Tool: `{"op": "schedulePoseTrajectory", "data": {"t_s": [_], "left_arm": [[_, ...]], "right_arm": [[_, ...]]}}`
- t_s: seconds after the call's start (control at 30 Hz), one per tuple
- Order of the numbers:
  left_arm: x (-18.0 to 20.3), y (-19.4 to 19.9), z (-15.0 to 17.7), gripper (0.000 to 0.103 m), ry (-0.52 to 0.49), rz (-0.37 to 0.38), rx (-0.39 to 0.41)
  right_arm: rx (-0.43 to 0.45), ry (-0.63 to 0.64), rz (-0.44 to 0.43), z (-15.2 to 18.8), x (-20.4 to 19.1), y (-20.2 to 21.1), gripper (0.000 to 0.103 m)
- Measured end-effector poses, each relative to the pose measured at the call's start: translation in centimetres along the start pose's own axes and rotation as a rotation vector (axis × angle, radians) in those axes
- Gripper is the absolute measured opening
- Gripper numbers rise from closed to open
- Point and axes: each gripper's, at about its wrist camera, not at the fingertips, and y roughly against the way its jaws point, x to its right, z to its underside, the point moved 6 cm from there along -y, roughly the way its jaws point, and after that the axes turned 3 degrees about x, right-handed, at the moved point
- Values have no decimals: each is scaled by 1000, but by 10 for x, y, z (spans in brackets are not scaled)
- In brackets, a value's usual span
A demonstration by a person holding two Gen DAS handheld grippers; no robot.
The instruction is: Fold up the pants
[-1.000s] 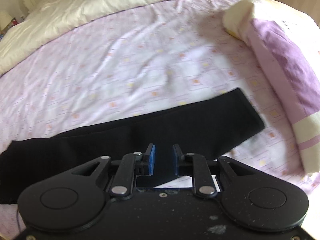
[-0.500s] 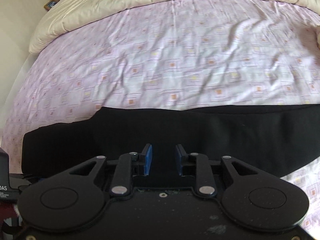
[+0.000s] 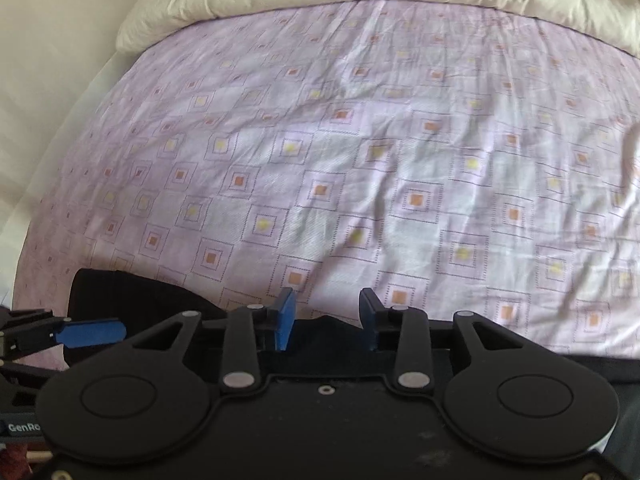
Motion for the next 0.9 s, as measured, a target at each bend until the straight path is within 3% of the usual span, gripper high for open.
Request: {"op": "schedulePoseTrajectory", "data": {"t_s": [0.13,0.2,0.27,0.3,0.33,0.47,0.67,0.8,0.9], "left_arm": [[-1,-3,-4,39,14,-14,-4],[-2,-2,-6,39,20,-17,-2],[-2,-5,-13,39,30,-24,-2],[-2,-6,-14,39,35,-22,-1],[-3,-4,-12,39,40,-20,-1],[4,-16,-26,39,41,-21,2],[19,-42,-39,39,27,-14,-35],[25,-63,-23,39,-11,-30,-130],[27,-64,-9,39,-40,-21,-152]], "right_arm": [[-91,71,-18,7,-3,-16,41],[-93,96,-73,14,-8,-12,41],[-59,144,-97,22,-12,1,30],[-52,166,-85,28,-13,8,8],[-40,187,-86,34,-14,14,4],[33,192,-105,59,-17,40,4],[61,189,-85,89,-24,50,4],[63,206,-77,101,-28,52,4],[57,197,-78,102,-27,50,5]]}}
